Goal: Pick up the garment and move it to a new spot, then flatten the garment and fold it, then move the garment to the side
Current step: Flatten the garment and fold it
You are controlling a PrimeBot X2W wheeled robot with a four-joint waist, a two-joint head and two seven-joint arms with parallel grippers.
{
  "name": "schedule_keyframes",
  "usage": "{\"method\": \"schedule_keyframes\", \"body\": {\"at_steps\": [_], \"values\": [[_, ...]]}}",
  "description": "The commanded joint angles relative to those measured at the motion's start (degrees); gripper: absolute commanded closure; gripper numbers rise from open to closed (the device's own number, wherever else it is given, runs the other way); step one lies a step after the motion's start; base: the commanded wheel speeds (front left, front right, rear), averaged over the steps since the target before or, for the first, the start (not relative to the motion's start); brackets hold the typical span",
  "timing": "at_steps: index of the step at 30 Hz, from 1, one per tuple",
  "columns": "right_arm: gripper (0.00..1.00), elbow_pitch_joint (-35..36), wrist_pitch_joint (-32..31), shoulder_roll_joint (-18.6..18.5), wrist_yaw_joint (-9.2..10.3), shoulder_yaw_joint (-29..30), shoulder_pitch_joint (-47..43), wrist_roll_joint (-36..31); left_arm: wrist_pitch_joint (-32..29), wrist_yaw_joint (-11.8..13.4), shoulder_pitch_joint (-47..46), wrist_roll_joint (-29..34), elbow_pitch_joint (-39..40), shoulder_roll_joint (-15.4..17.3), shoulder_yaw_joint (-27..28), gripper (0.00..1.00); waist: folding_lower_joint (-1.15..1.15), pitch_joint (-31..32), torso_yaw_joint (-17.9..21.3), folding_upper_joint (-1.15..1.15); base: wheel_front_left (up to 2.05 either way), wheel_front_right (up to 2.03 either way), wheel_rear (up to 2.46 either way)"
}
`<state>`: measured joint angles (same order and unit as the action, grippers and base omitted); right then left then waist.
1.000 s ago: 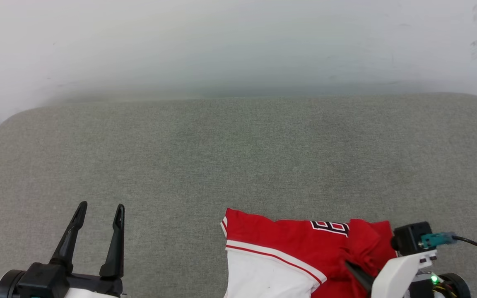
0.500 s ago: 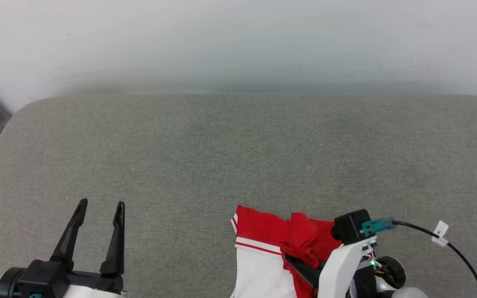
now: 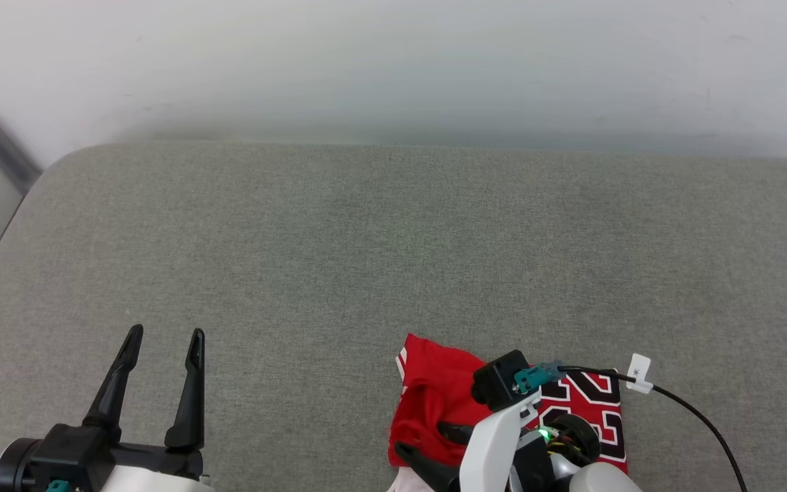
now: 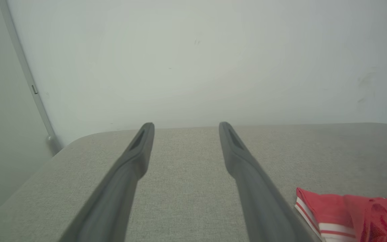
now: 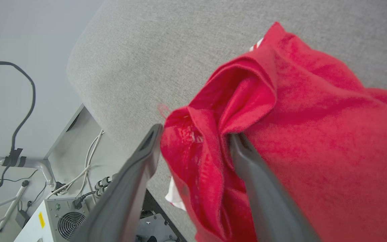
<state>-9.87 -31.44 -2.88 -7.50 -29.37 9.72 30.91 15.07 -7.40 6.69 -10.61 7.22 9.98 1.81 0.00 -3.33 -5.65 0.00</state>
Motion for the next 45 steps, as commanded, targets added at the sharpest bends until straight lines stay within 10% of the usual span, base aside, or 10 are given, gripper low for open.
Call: {"method": "schedule_keyframes", "body": {"at_steps": [1,14,26,45], "values": [[0.0,0.5,0.2,0.1,0.02,-1.0,1.2,0.9,0.1,0.0,-0.3,-0.1,-0.1,-0.1,0.0,0.0,0.0,0.2,0.0,0.0,0.0,0.0,0.0],[0.0,5.5,1.2,-0.7,0.02,1.9,6.2,-3.6,0.1,0.0,0.3,0.2,0.2,-0.6,0.4,0.0,0.0,0.9,2.5,0.0,0.0,0.0,0.0],[0.0,6.4,21.8,-13.3,0.02,15.5,8.7,-23.9,0.1,0.0,-0.9,0.2,0.7,-0.8,-0.4,0.0,0.0,0.1,5.2,0.0,0.0,0.0,0.0],[0.0,15.5,38.0,-4.1,0.02,30.0,-7.3,-28.7,0.1,0.0,-0.6,-0.6,0.4,-0.5,-2.1,0.0,0.0,0.3,5.8,0.0,0.0,0.0,0.0]]}}
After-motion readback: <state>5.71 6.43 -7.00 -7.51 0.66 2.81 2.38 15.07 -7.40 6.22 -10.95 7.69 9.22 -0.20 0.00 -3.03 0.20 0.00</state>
